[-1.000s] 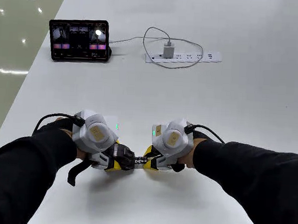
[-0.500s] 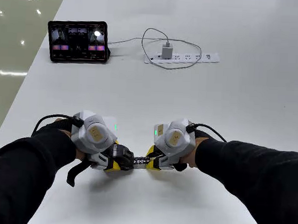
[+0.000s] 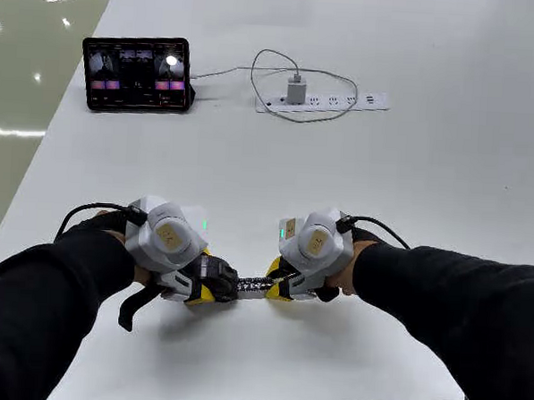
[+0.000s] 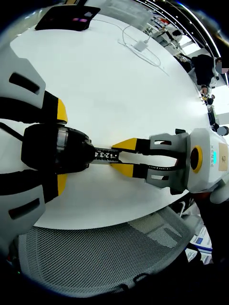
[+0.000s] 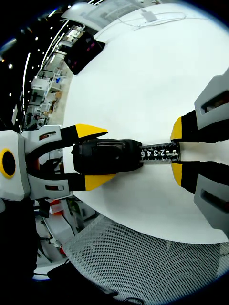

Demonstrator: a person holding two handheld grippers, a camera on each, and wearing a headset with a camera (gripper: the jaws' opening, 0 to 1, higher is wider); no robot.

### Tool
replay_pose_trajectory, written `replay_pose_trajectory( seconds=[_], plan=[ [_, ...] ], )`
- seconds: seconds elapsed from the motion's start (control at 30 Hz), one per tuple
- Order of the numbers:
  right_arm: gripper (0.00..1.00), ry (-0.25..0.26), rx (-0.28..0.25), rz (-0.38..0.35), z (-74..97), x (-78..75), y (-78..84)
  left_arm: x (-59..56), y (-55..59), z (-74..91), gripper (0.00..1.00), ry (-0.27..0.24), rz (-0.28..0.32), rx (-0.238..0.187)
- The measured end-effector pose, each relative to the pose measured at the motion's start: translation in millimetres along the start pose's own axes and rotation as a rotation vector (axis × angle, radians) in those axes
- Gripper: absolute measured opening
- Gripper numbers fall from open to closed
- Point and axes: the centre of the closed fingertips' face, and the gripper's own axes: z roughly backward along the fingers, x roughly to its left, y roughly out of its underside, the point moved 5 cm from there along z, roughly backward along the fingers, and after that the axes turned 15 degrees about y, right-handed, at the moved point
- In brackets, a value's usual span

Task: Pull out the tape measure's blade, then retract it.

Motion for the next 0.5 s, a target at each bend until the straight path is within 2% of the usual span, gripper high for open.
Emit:
replay_pose_trajectory(
  seconds=[0.5],
  plan=[
    [0.10, 0.002, 0.006, -0.013, 6.8, -1.6, 6.9, 0.1, -0.4, -0.3, 0.31, 0.000, 0.000, -0.002]
  ],
)
